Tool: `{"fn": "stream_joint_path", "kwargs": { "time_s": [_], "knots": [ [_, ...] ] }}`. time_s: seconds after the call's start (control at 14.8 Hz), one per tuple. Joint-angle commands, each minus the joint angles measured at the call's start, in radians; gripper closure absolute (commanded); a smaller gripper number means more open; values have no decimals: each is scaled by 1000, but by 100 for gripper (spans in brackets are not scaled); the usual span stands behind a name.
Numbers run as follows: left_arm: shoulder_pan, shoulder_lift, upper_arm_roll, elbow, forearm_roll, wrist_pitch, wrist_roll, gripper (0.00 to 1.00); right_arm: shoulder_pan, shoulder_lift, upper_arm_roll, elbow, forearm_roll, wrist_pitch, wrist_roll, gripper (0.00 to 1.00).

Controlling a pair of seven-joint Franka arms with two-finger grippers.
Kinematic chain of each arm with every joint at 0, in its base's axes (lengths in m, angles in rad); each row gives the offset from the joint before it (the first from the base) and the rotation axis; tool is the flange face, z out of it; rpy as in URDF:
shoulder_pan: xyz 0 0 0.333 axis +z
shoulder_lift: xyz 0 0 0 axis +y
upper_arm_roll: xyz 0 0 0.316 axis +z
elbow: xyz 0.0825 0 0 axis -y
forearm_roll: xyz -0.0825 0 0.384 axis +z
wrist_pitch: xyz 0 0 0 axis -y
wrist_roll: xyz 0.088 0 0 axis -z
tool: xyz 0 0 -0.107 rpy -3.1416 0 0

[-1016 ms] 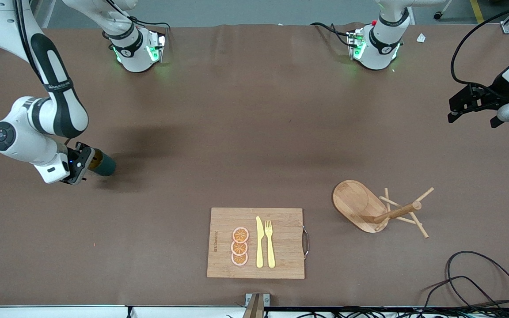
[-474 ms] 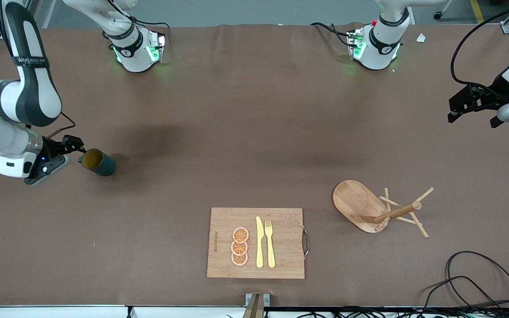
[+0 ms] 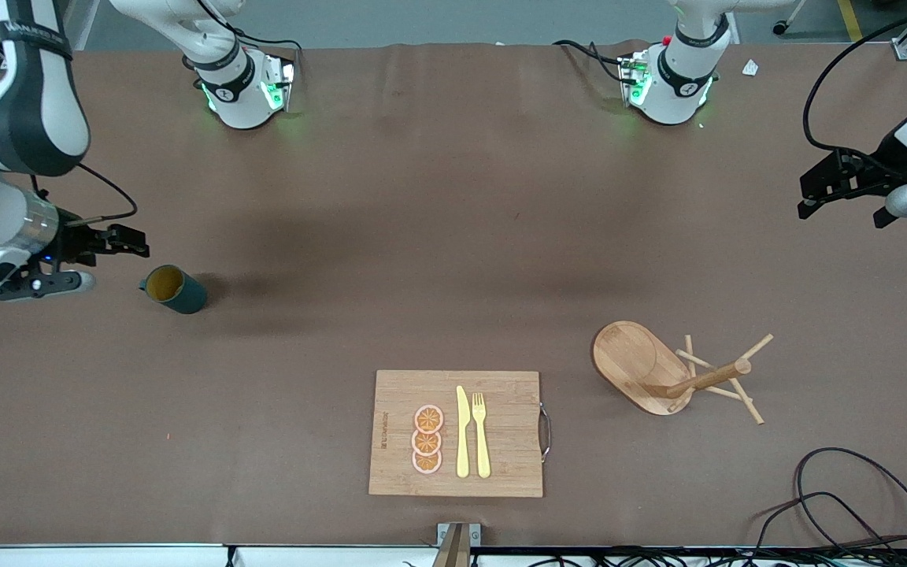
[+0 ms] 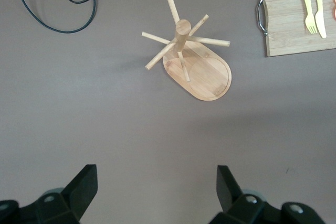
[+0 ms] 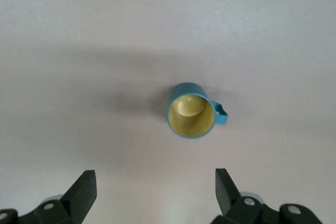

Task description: Transfer cup from left to right arm and place

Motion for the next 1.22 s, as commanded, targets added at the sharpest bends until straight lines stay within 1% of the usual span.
{"fn": "stream_joint_path", "kwargs": {
  "time_s": [0.0, 0.27, 0.47, 0.61, 0.81, 0.95, 1.08, 1.15],
  "knots": [
    [2, -3, -6, 3, 20, -4, -6, 0, 11, 4, 0, 126, -10, -130, 71, 0],
    [2, -3, -6, 3, 19, -4, -6, 0, 16, 16, -2, 292, -47, -268, 75, 0],
    [2, -3, -6, 3, 19, -6, -4, 0, 13, 33, -2, 364, -49, -316, 70, 0],
    [2, -3, -6, 3, 19, -4, -6, 0, 4, 47, -3, 377, -75, -317, 65, 0],
    [2, -3, -6, 3, 19, -4, -6, 0, 5, 56, -5, 383, -78, -319, 65, 0],
    [2, -1, -6, 4, 20, 1, -6, 0, 9, 58, -5, 395, -73, -327, 68, 0],
    [1, -1, -4, 6, 20, 4, -6, 0, 10, 50, -3, 381, -55, -379, 76, 0],
    [1, 0, -4, 6, 22, 4, -6, 0, 13, 39, -3, 377, -52, -379, 75, 0]
  ]
}}
